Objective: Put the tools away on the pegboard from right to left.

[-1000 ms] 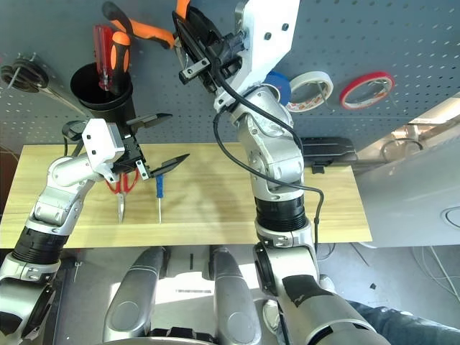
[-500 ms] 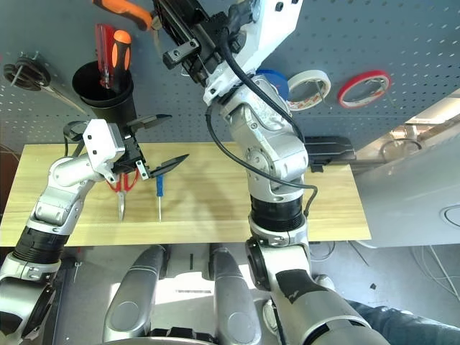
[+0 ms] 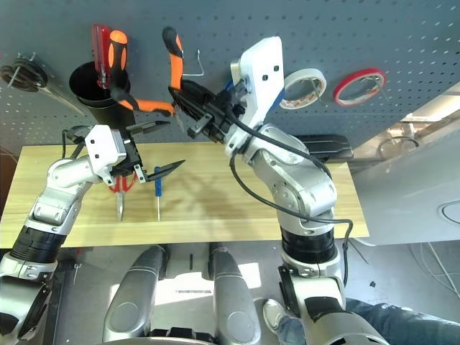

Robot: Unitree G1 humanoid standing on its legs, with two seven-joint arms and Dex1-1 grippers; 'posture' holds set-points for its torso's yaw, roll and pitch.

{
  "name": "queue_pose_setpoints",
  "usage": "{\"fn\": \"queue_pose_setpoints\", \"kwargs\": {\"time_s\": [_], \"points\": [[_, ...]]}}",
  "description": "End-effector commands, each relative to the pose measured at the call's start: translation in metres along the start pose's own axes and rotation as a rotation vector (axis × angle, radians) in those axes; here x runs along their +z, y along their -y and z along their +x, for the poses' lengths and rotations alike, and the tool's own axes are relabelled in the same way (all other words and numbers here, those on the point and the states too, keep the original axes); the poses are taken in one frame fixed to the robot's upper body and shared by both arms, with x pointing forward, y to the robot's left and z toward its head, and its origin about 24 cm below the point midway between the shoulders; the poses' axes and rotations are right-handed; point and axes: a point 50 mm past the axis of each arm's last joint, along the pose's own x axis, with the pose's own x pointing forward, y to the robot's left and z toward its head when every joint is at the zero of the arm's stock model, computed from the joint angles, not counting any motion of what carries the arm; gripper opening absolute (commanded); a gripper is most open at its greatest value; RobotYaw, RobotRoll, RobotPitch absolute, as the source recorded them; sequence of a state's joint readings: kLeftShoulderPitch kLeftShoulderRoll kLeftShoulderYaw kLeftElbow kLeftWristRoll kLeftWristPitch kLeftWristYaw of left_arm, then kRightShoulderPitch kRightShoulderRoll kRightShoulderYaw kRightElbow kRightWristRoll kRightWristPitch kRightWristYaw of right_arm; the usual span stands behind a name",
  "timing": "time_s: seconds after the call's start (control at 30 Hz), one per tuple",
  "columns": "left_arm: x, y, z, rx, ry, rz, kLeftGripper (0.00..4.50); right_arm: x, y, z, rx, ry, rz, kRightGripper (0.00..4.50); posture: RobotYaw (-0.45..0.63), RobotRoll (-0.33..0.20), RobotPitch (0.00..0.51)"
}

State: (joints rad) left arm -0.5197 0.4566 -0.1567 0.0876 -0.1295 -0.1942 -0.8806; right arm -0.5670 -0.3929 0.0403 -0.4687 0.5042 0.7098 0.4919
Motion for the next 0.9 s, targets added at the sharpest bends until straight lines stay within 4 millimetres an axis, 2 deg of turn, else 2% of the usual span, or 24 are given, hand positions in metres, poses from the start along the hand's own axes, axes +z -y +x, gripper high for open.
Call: {"fn": "queue_pose_setpoints", "kwargs": {"time_s": [0.03,0.13,0.4,0.57,0.7,0.9], "points": [[-0.011,0.012,-0.001,-0.067,-0.046,0.003,4.50,-0.013,-0.005,-0.013,0.028,-0.076,0.016,0.44,0.11,0.000,0.377],[-0.014,0.015,-0.002,-0.081,-0.061,0.003,4.50,-0.035,0.001,-0.027,-0.026,-0.175,0.092,0.44,0.11,0.000,0.377],[-0.018,0.021,0.003,-0.139,-0.084,0.010,4.50,-0.106,0.013,-0.055,-0.280,-0.353,0.431,0.44,0.12,0.000,0.382],[-0.020,0.023,0.005,-0.168,-0.097,0.011,4.50,-0.115,0.015,-0.055,-0.313,-0.352,0.455,0.44,0.12,0.000,0.383],[-0.043,0.041,0.007,-0.303,-0.266,-0.053,4.50,-0.141,0.025,-0.050,-0.465,-0.393,0.540,0.44,0.14,0.000,0.385],[-0.057,0.052,0.012,-0.368,-0.392,-0.117,4.50,-0.162,0.036,-0.049,-0.614,-0.463,0.575,0.44,0.15,0.000,0.390]]}}
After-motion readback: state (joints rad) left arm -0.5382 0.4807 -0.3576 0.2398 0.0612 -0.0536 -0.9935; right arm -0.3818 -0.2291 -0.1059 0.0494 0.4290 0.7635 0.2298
